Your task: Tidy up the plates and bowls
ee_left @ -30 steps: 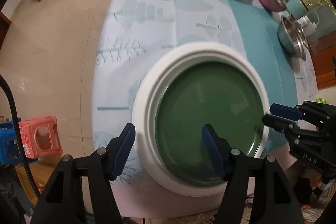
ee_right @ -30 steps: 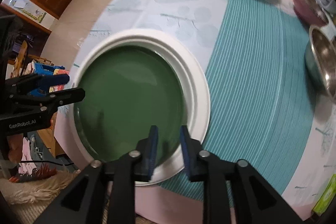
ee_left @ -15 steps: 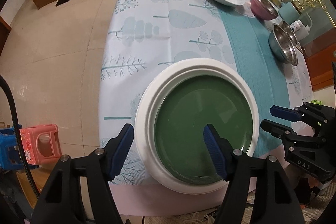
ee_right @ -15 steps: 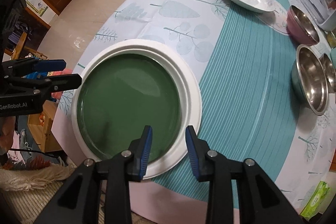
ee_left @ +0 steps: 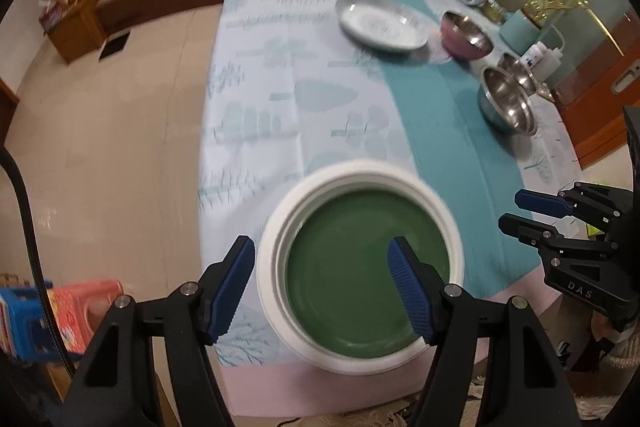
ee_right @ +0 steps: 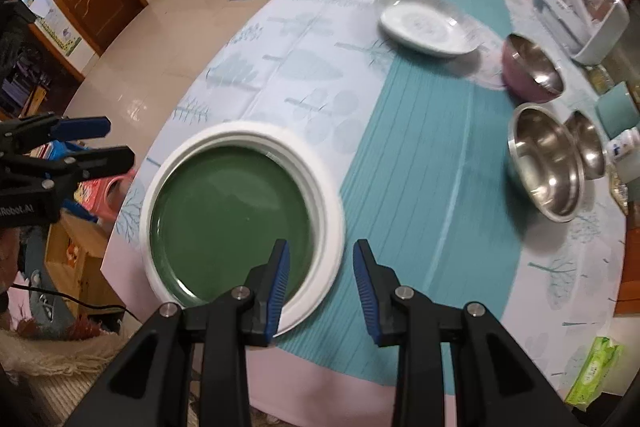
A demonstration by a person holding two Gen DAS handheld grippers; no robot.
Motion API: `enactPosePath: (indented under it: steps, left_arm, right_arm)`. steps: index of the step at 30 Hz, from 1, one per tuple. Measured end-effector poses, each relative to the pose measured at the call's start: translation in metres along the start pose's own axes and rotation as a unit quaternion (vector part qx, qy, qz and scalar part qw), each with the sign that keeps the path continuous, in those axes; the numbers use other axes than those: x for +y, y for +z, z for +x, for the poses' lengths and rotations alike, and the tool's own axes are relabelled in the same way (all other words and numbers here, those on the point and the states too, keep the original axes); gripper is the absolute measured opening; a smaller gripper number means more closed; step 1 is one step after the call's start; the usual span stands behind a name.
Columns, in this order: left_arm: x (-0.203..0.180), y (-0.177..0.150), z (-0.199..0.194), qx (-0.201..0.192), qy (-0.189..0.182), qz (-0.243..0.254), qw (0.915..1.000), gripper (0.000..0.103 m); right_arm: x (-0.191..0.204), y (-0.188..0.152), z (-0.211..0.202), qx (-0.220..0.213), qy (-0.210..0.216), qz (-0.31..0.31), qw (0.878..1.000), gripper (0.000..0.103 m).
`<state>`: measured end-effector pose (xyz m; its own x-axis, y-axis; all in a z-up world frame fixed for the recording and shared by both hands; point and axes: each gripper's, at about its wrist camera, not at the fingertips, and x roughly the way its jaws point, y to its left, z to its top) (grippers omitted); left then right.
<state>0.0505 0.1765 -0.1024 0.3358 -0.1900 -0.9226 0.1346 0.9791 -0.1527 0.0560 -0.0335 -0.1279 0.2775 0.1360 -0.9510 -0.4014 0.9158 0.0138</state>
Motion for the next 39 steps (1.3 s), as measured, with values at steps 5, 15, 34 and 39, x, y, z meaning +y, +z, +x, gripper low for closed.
enactPosePath:
  steps: [5, 15, 34, 39]
  left_arm:
    - [-0.012, 0.026, -0.031, -0.045, 0.011, 0.032, 0.9984, 0.073]
    - [-0.036, 0.085, -0.071, -0.095, 0.021, 0.083, 0.9918, 0.082]
    - [-0.046, 0.248, -0.014, -0.104, 0.040, 0.069, 0.9913, 0.083]
    - [-0.038, 0.295, 0.043, -0.075, 0.032, 0.033, 0.9962, 0.083]
  right_arm:
    - [-0.016, 0.009, -0.029, -0.036, -0.033, 0.003, 0.999, 0.033]
    - [-0.053, 0.040, -0.085, -0.100, -0.072, 0.003, 0.992, 0.033]
    - [-0.146, 0.153, -0.073, -0.127, -0.038, 0.091, 0.987, 0.052]
    - [-0.180, 0.178, -0.036, -0.109, -0.003, 0.173, 0.979, 0.052]
